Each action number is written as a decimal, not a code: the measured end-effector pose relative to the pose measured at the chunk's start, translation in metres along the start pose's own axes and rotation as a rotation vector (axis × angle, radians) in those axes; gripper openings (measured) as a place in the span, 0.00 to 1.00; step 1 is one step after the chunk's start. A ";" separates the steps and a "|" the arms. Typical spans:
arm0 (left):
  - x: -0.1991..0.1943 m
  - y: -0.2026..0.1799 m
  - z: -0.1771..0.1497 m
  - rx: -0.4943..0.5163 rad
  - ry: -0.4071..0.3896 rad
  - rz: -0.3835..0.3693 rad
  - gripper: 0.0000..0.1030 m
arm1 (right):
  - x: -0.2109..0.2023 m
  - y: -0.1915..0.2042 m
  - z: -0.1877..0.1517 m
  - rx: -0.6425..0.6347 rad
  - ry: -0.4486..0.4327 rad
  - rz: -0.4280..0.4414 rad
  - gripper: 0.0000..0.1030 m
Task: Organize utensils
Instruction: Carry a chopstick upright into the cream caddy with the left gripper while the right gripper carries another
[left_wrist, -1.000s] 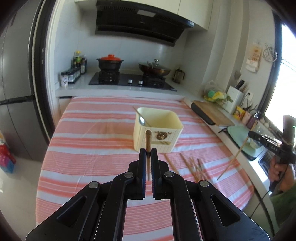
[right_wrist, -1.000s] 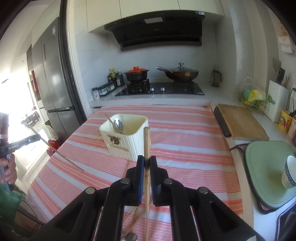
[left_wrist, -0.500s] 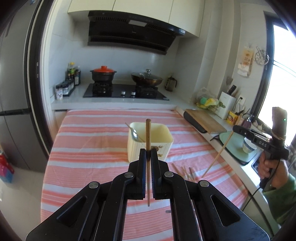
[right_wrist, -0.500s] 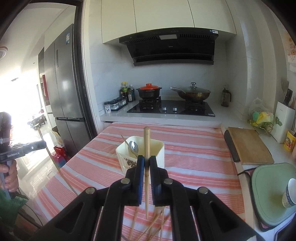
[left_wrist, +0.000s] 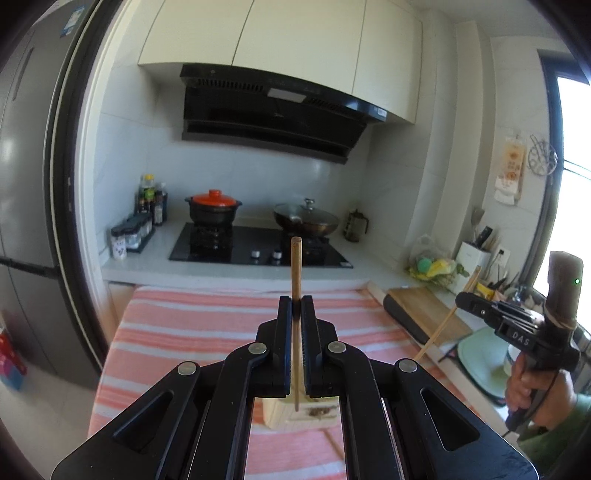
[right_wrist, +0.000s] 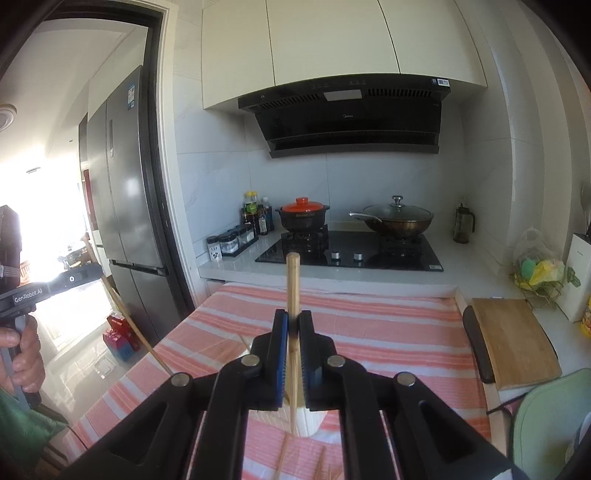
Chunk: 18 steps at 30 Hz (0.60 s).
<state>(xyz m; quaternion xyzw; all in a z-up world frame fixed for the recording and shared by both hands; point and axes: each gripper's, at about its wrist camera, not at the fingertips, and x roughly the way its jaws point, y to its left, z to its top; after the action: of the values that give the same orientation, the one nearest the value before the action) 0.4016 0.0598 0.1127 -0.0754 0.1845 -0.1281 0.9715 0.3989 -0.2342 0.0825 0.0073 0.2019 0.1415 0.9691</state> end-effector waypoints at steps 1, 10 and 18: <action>0.011 0.002 0.002 -0.009 -0.001 0.000 0.03 | 0.008 0.000 0.005 0.002 -0.012 0.001 0.06; 0.111 0.006 -0.026 -0.052 0.178 -0.003 0.03 | 0.105 -0.003 0.003 0.019 0.082 0.034 0.06; 0.170 0.011 -0.080 -0.082 0.368 0.000 0.03 | 0.180 -0.006 -0.050 0.061 0.326 0.047 0.07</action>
<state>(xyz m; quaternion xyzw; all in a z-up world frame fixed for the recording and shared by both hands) 0.5266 0.0151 -0.0204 -0.0900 0.3640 -0.1320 0.9176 0.5386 -0.1927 -0.0337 0.0182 0.3603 0.1572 0.9193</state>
